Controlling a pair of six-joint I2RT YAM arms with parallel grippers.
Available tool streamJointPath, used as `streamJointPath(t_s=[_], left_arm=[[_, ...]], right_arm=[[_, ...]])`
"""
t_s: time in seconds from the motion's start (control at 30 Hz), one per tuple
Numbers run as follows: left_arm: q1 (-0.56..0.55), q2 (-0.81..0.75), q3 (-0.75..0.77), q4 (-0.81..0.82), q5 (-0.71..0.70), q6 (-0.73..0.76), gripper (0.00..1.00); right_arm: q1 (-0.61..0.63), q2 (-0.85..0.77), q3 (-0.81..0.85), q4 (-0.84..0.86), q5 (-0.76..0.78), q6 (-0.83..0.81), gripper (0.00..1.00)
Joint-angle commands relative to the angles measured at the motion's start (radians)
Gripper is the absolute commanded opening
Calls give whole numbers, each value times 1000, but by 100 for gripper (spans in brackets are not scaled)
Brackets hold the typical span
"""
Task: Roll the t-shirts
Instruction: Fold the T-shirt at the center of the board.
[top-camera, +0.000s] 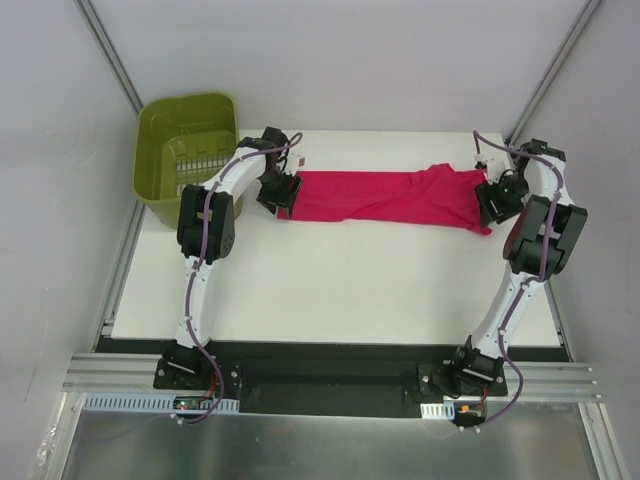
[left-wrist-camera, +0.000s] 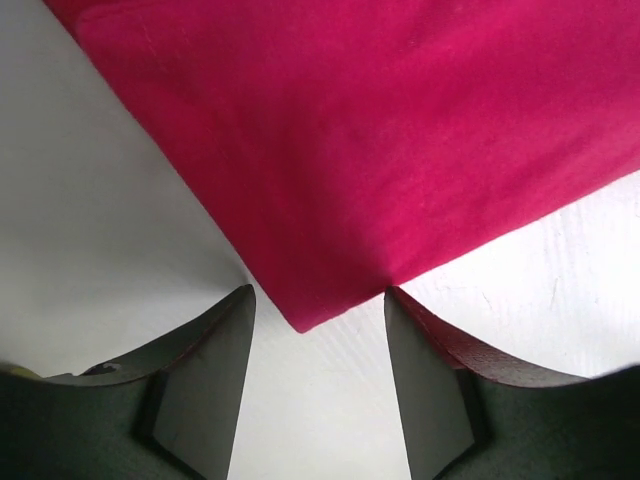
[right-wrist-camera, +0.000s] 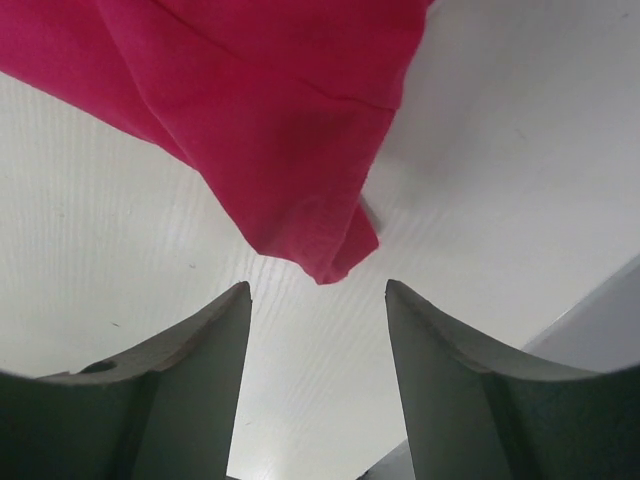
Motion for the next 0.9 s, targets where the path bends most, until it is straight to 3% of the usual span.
streamJointPath(t_s=[0.0,0.13,0.2,0.3,0.4,0.43,0.6,0.87], left_arm=[[-4,-11,23,-43,50,10,53],[-5,12,24,-46,38,24,49],[-5,26,26,-49,36,30,41],[-7,36,26,-47,27,41,23],[-7,30,9,-51,20,56,2],[-7,24,0,-51,12,59,0],[-4,-31,-71,-51,-2,78,0],[-1,-137,-143,-61,0,93,0]], right_arm=[[-5,22,36,-66,-57,-14,60],[-3,70,44,-66,-50,-24,60],[-3,84,50,-66,-41,-34,60],[-3,107,60,-69,-35,-54,57],[-2,118,65,-63,-44,-66,48],[-2,122,70,-64,-46,-76,38],[-2,115,61,-84,-31,-142,17],[-5,19,-71,-104,0,-364,10]])
